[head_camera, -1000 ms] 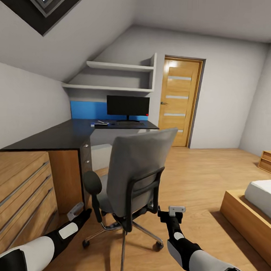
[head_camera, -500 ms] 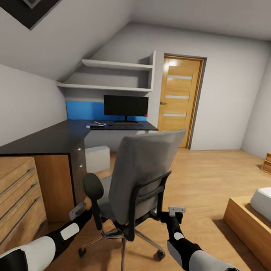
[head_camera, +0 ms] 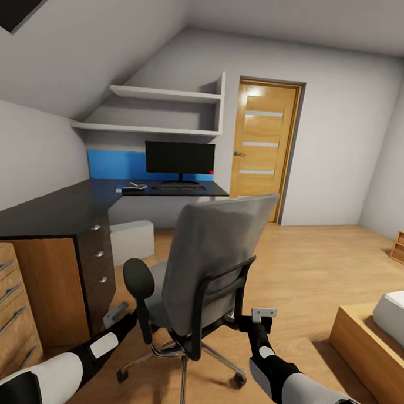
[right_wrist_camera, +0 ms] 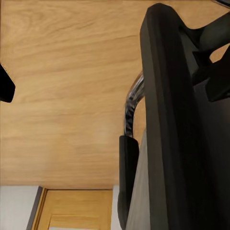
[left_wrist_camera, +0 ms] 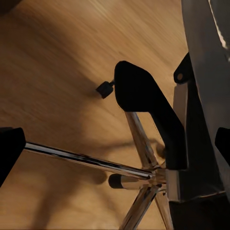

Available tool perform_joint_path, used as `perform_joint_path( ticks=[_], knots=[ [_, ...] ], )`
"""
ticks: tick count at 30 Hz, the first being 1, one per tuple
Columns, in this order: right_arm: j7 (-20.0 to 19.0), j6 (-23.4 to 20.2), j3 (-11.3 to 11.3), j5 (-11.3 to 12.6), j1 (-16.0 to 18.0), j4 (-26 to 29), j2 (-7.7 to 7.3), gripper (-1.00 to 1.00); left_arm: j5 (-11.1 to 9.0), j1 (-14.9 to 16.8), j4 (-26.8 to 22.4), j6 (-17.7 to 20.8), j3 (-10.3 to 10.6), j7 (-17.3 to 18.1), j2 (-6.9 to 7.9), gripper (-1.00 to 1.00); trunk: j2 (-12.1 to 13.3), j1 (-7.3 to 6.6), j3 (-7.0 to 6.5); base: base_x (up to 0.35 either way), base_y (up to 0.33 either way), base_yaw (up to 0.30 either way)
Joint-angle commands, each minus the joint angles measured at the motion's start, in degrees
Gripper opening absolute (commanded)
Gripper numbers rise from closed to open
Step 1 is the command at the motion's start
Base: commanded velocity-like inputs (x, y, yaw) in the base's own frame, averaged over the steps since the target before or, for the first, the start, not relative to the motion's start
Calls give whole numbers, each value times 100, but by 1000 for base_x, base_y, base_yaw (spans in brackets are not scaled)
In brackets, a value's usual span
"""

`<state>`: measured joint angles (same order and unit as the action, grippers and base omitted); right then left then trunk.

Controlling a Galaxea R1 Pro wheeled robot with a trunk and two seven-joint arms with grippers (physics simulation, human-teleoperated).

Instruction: In the bedroom, organize the workspace by keeping the computer under the desk, ensuring the monitor is on the desk, placing the keyboard on the desk next to the monitor, placing the mouse on the desk next to the keyboard, moving the folder from the swivel chair onto the desk next to the mouse, stacking the notebook on top of the folder with the pen on top of the notebook, and positioning the swivel chair next to the desk.

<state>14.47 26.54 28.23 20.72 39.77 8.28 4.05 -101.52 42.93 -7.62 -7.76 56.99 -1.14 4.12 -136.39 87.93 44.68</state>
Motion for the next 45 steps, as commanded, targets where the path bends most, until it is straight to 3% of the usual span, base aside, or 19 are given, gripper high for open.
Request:
perform_joint_path(
  ticks=[1,17,45],
  knots=[
    [29,18,33,46,4,-2,0,100,-26,5,-20,-23,58,9,1,100,-3,1,6,242,-237,0],
    [29,18,33,46,4,-2,0,100,-34,5,-20,-23,58,9,1,100,-3,1,6,188,-153,0],
    [29,18,54,46,4,-2,8,100,-35,5,-20,-23,49,19,6,100,-3,1,6,-184,-1,1]
  ],
)
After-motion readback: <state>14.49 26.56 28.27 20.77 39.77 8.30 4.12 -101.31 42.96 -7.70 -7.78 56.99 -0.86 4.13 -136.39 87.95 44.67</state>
